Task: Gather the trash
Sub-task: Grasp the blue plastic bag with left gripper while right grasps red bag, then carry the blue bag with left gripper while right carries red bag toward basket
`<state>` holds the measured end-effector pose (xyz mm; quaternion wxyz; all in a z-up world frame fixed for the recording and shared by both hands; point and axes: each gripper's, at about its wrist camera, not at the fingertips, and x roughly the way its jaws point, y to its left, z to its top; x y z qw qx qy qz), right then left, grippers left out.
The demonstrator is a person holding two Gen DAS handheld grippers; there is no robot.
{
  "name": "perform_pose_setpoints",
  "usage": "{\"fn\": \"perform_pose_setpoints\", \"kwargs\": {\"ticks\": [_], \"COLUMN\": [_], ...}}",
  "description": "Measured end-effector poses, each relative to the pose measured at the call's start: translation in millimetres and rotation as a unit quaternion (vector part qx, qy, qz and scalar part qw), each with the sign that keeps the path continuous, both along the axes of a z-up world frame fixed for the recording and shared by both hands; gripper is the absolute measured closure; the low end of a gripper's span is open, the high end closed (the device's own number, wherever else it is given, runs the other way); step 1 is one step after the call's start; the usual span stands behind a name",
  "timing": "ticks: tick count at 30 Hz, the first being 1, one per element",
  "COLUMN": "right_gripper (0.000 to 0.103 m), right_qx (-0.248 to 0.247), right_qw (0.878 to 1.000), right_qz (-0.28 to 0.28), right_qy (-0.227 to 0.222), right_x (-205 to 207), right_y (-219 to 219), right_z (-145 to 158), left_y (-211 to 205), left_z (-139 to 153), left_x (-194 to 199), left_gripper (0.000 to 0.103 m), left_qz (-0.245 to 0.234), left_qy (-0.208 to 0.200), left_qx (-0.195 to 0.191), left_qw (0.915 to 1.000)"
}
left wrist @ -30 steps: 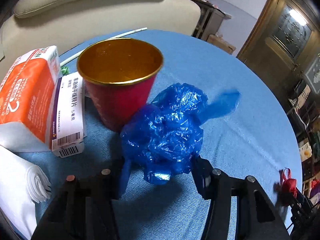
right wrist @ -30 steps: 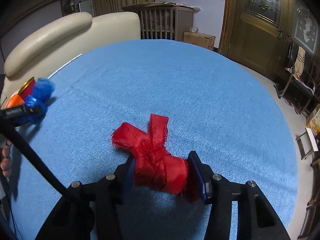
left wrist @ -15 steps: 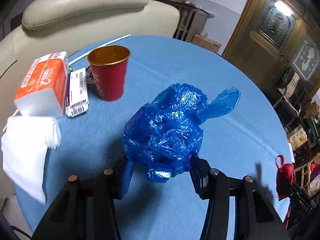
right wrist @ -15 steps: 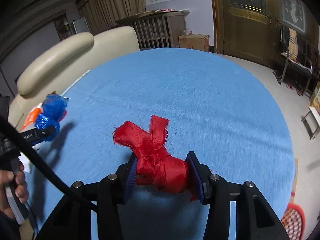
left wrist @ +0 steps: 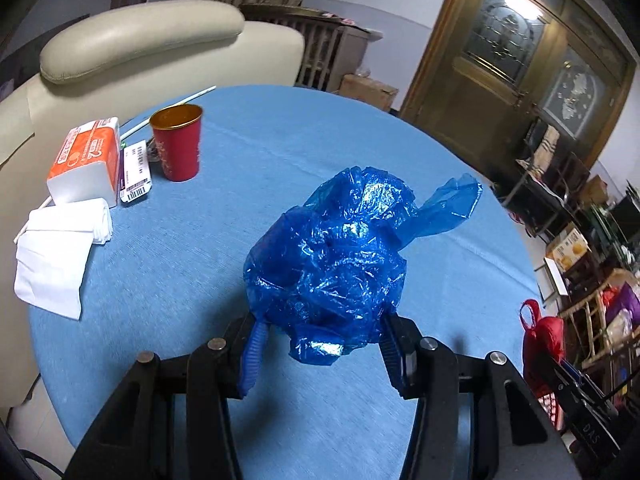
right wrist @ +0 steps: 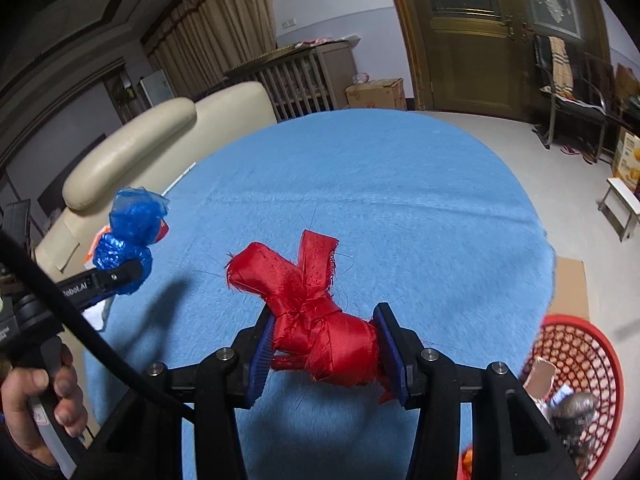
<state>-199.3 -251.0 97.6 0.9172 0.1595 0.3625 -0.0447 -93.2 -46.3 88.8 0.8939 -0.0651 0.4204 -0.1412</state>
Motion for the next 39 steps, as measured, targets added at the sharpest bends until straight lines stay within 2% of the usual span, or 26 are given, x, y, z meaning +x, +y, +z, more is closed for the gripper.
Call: {"fn": "perform_pose_setpoints", "kwargs": {"ticks": [9, 18, 39], "right_gripper": [0.052, 0.052, 0.052], "right_qx": [0.033, 0.053, 0.085], "right_qw": [0.999, 0.997, 0.992], "right_qz": [-0.025, -0.039, -0.085], "right_qy": [-0.026, -0.05, -0.049], "right_x": [-39.4, -68.6, -103.9], "right_y": [-7.8, -19.3, -50.4], "right_z": [6.2, 12.6, -2.0], "left_y": [-14.7, -30.4, -79.5], "left_z": [11.4, 20.8, 14.7], "left_x": [-44.0, -71.1, -95.0], "left_gripper": [0.05, 0.05, 0.05], "left_qz": [-0.023, -0.044, -0.114], "left_qy": [-0.016, -0.034, -0.035], "left_qx": [0.013, 0.031, 0.067], "left_qw": [0.9995, 0.998, 0.9905]}}
